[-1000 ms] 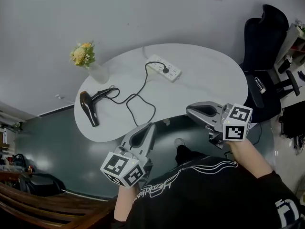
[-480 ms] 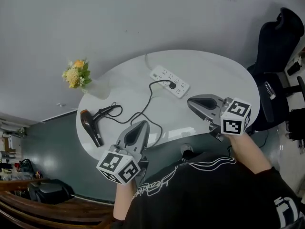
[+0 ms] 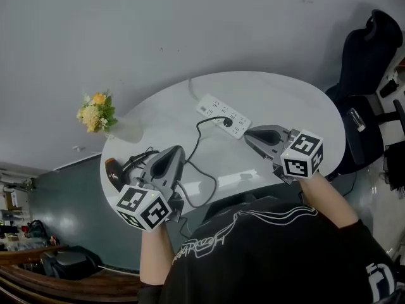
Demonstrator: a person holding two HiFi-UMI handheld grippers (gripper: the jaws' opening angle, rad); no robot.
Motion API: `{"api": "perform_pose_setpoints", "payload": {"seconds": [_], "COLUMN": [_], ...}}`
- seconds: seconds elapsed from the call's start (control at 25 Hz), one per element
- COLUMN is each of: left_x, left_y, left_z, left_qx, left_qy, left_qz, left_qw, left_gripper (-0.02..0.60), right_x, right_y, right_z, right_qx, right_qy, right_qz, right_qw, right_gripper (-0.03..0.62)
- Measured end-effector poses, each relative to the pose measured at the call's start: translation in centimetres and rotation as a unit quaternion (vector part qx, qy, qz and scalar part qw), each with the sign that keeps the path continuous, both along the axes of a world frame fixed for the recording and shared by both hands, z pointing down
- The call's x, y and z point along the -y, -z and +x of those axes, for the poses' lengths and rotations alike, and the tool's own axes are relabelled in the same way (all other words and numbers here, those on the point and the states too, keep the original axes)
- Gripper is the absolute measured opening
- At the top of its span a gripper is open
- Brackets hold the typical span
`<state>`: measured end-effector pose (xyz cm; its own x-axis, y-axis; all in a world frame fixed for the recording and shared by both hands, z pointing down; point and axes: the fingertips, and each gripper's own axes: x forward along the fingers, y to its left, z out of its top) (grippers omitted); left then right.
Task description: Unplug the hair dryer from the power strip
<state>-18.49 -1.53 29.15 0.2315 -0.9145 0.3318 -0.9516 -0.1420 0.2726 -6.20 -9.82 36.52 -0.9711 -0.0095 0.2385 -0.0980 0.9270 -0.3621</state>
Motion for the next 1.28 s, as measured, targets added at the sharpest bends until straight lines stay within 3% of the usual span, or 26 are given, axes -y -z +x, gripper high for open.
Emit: {"api": "perform_pose_setpoints", "payload": {"seconds": [0.24, 0.4, 0.48, 0.6, 0.8, 1.2, 1.28], "left_x": [5.0, 9.6, 11.9, 15.1, 18.9, 21.5, 21.8], "left_y": [1.7, 2.4, 2.3, 0.7, -6.0, -19.9, -21.6], "left_z": [-3.3, -7.6, -8.9, -9.2, -9.3, -7.2, -7.2], "left_qx": [0.09, 0.149, 0.164, 0.159, 0.133, 0.121, 0.124], "left_qy": [-0.055, -0.047, -0.064, -0.114, -0.168, -0.235, -0.236], "left_qz": [0.0, 0.009, 0.007, -0.014, -0.074, -0.216, -0.236], "left_qw": [0.9944, 0.9877, 0.9843, 0.9806, 0.9738, 0.9401, 0.9343], "left_gripper": [0.003, 0.003, 0.003, 0.004, 0.005, 0.008, 0.071], "right_x": [2.0, 3.4, 3.8, 3.9, 4.0, 5.4, 5.4], "right_y": [-2.0, -3.7, -4.7, -6.0, -7.4, -8.4, -8.6], "right_z": [-1.5, -2.9, -3.3, -3.7, -4.3, -4.4, -4.6], "right_qx": [-0.021, -0.03, -0.04, -0.05, -0.06, -0.048, -0.04], "right_qy": [-0.023, -0.035, -0.036, -0.041, -0.053, -0.082, -0.085], "right_qz": [-0.012, -0.035, -0.041, -0.052, -0.072, -0.083, -0.089], "right_qw": [0.999, 0.998, 0.998, 0.996, 0.994, 0.992, 0.992], "right_gripper": [-0.002, -0.002, -0.002, -0.002, -0.002, -0.001, 0.0]}}
